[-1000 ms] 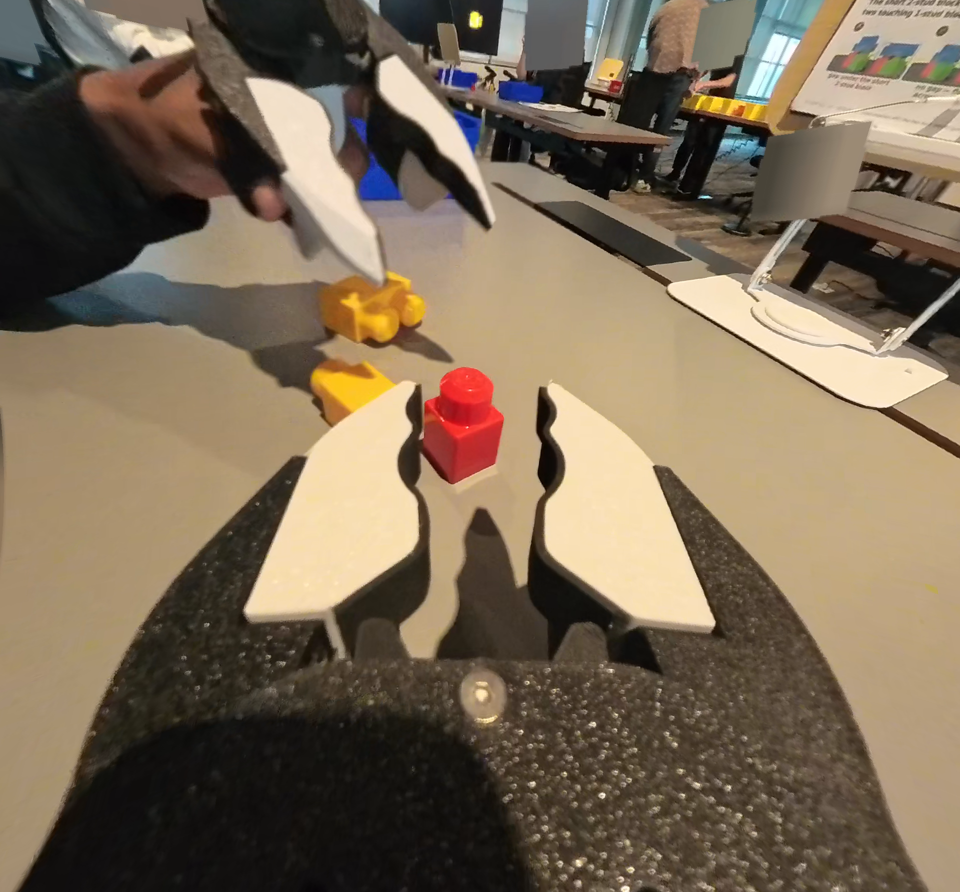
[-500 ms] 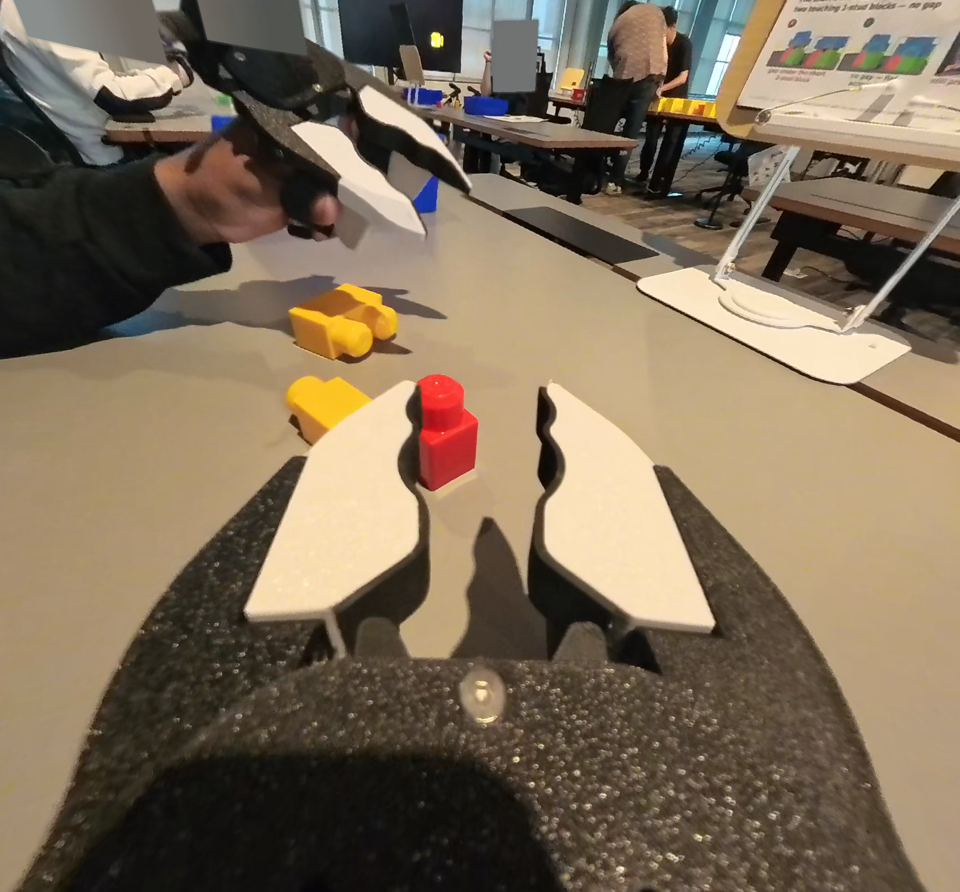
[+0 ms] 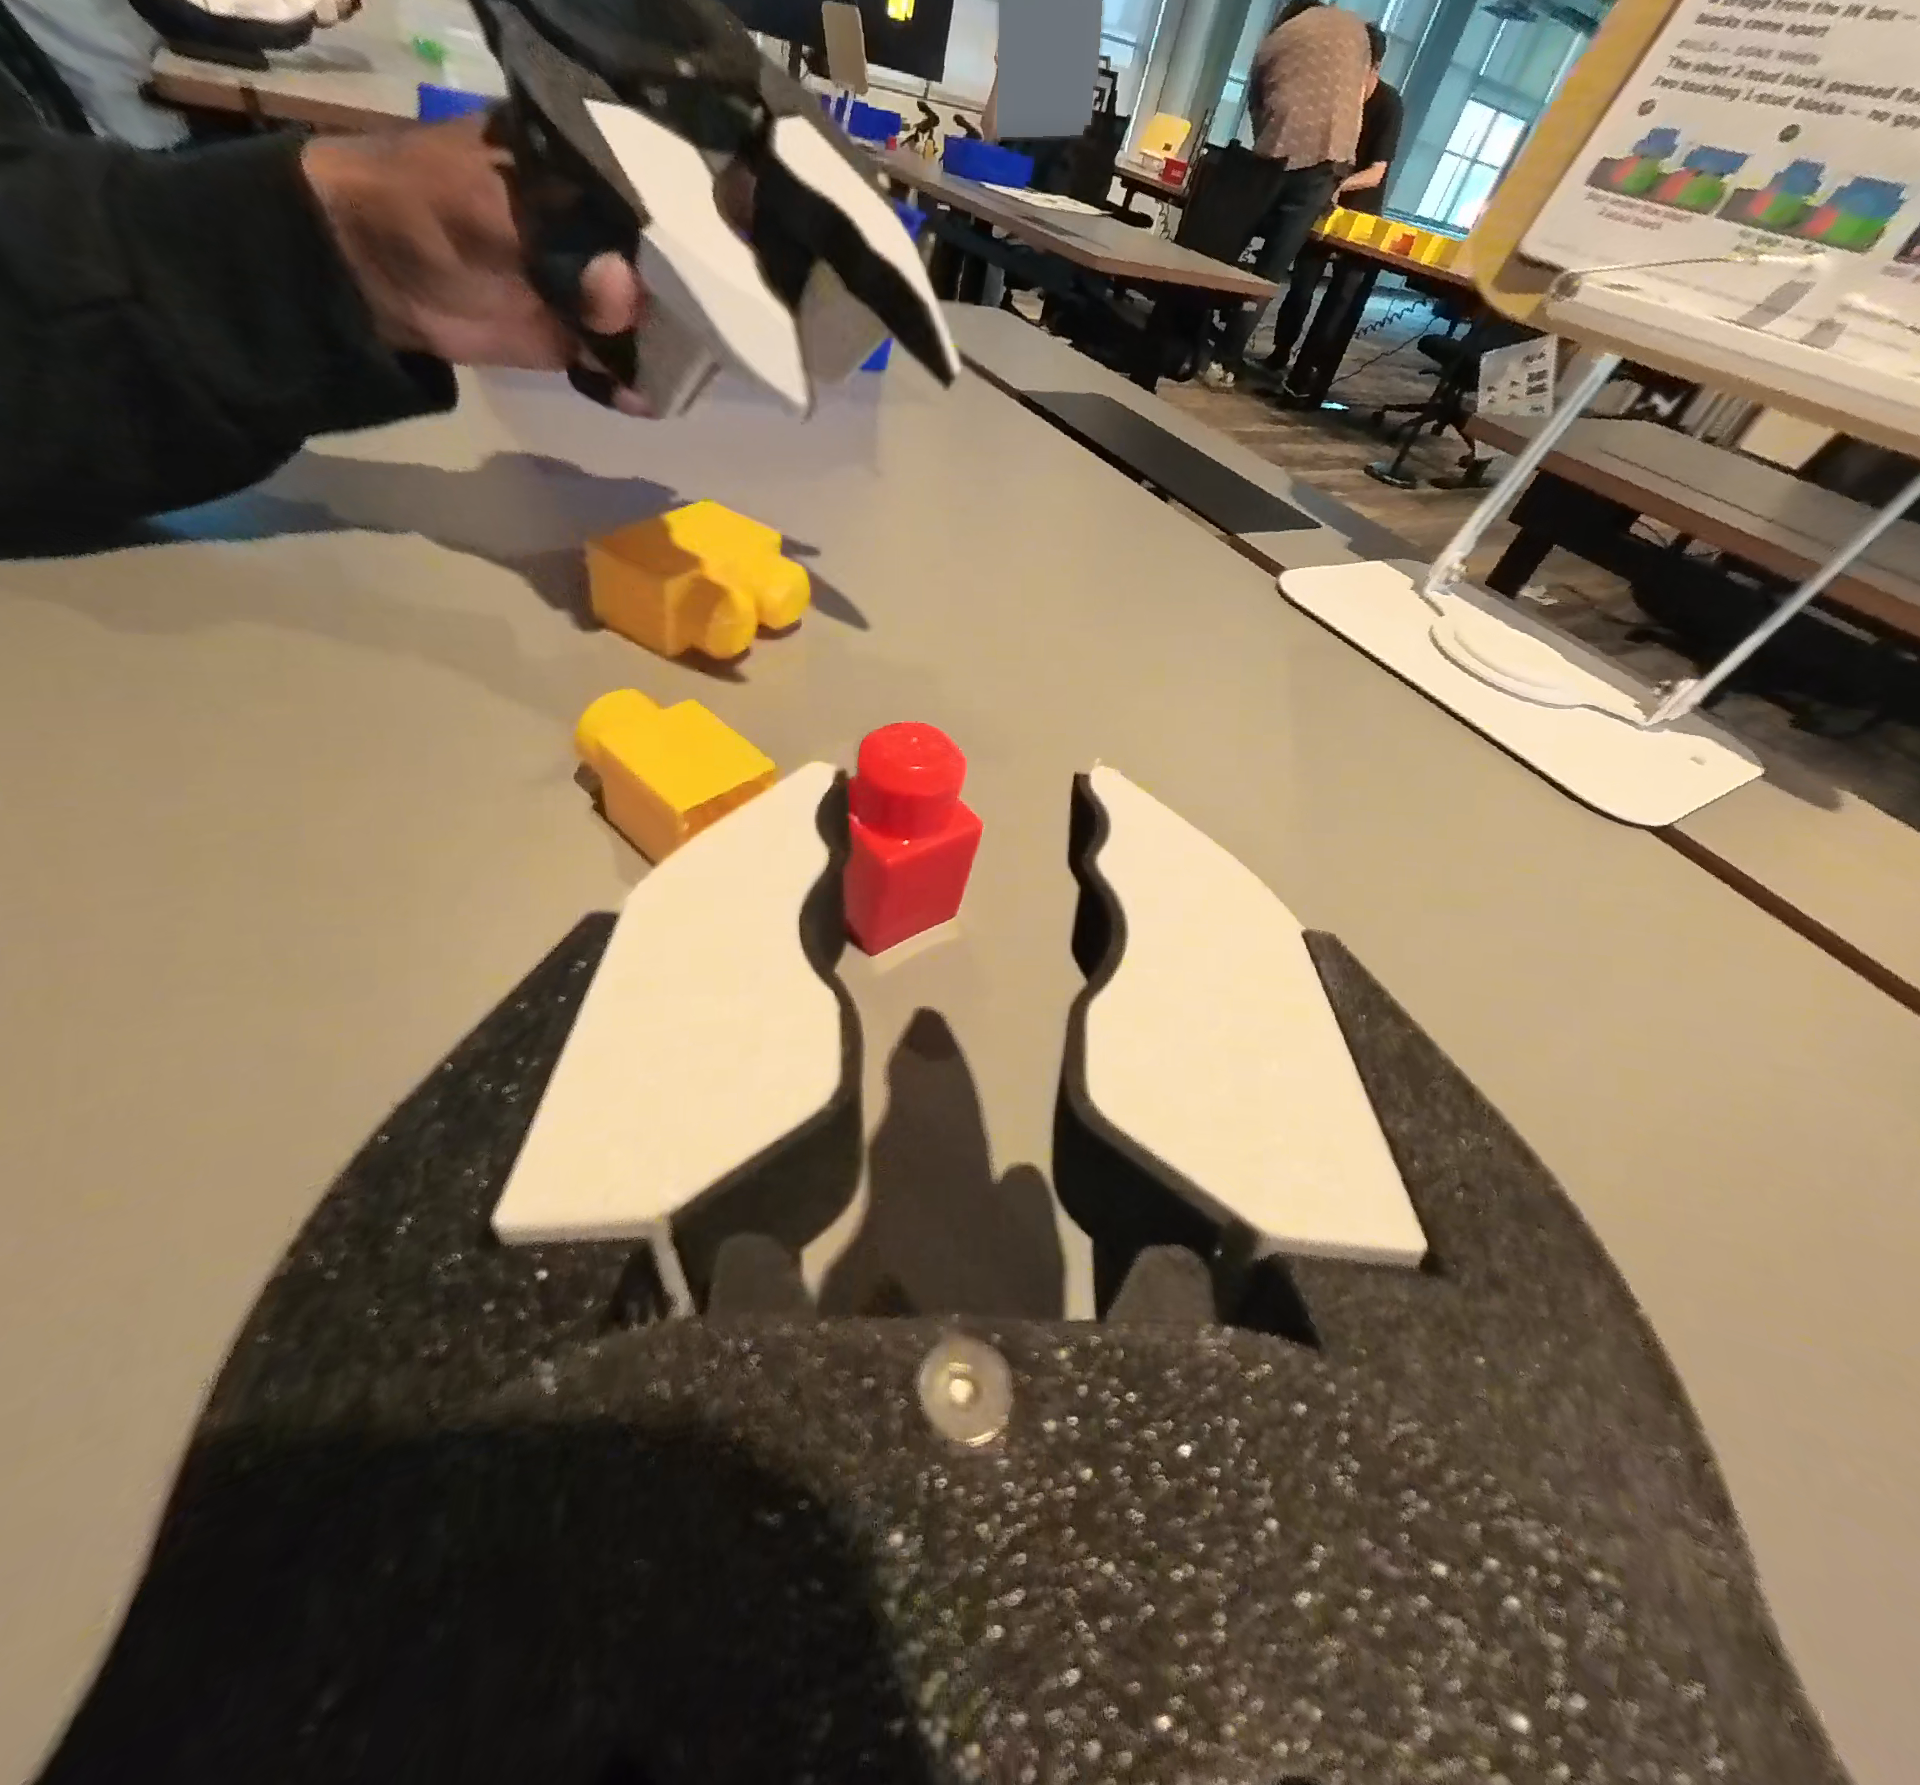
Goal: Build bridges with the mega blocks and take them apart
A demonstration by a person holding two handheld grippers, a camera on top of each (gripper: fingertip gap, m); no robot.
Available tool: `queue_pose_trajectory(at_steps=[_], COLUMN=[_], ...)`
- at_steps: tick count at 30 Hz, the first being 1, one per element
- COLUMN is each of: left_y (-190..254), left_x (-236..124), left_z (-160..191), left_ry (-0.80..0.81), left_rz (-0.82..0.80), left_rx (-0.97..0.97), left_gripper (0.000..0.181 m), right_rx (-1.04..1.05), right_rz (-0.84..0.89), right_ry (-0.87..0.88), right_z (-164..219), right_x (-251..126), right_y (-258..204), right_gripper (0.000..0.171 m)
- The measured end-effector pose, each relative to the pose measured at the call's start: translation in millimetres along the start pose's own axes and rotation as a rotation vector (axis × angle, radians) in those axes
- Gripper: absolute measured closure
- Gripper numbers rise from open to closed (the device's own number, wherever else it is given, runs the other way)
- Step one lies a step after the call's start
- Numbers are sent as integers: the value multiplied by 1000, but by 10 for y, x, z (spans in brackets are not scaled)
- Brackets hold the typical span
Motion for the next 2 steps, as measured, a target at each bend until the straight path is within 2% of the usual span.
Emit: queue_pose_trajectory(at_steps=[1,2], left_y=[159,323], left_x=[33,69], left_z=[12,43], left_ry=[-17,-51], left_rz=[91,172], left_rx=[14,46], left_gripper=[121,122], right_rx=[-15,-30], right_rz=[1,2], right_ry=[-6,-12], right_z=[6,10], right_x=[4,8], right_y=[-16,-33], right_gripper=[131,131])
Point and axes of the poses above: each gripper's, where its closed fingertips meet, x out along the fingers, z out of its underside, y = z × x across the jaws, the point moved 1 cm from there along -x, back along the fingers, and after that the axes turned 5 degrees about x, right-handed, at the moved point
